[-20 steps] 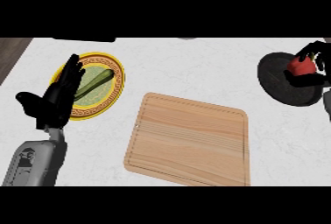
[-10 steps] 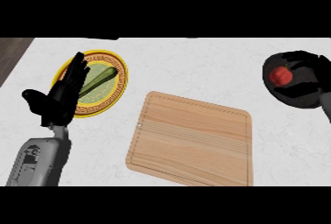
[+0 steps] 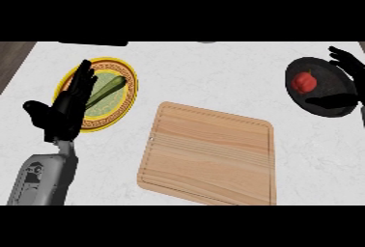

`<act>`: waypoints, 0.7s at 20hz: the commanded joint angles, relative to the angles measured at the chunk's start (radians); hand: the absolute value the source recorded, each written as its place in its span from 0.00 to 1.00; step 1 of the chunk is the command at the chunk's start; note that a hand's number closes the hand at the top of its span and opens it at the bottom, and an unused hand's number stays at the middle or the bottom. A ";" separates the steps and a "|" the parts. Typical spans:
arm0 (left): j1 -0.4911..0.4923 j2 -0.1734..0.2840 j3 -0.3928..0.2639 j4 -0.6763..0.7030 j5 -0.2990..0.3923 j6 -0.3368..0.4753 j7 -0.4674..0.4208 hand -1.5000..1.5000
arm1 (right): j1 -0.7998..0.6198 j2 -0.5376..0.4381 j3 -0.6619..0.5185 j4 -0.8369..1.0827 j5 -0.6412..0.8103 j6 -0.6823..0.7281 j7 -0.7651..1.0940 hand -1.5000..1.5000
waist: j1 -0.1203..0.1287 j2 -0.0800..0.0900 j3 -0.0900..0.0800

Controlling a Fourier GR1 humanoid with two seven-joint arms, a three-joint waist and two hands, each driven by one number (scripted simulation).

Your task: Pick the bell pepper from the cutting board and place it in the pan

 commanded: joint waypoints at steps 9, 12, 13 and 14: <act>0.056 -0.009 0.015 0.016 -0.020 0.028 -0.036 0.50 | 0.103 -0.197 -0.112 0.080 -0.155 0.468 -0.181 0.00 | -0.046 -0.020 -0.004; 0.030 0.003 0.032 0.001 -0.007 0.030 -0.003 0.50 | 0.171 -0.285 -0.110 0.074 -0.172 0.618 -0.235 0.00 | -0.072 -0.028 -0.004; 0.038 0.013 0.044 0.027 0.002 0.012 -0.033 0.50 | 0.171 -0.277 -0.115 0.069 -0.184 0.624 -0.250 0.00 | -0.067 -0.025 -0.004; 0.070 -0.030 0.007 -0.015 -0.026 0.053 -0.005 0.50 | 0.186 -0.297 -0.112 0.054 -0.189 0.633 -0.264 0.00 | -0.067 -0.030 -0.004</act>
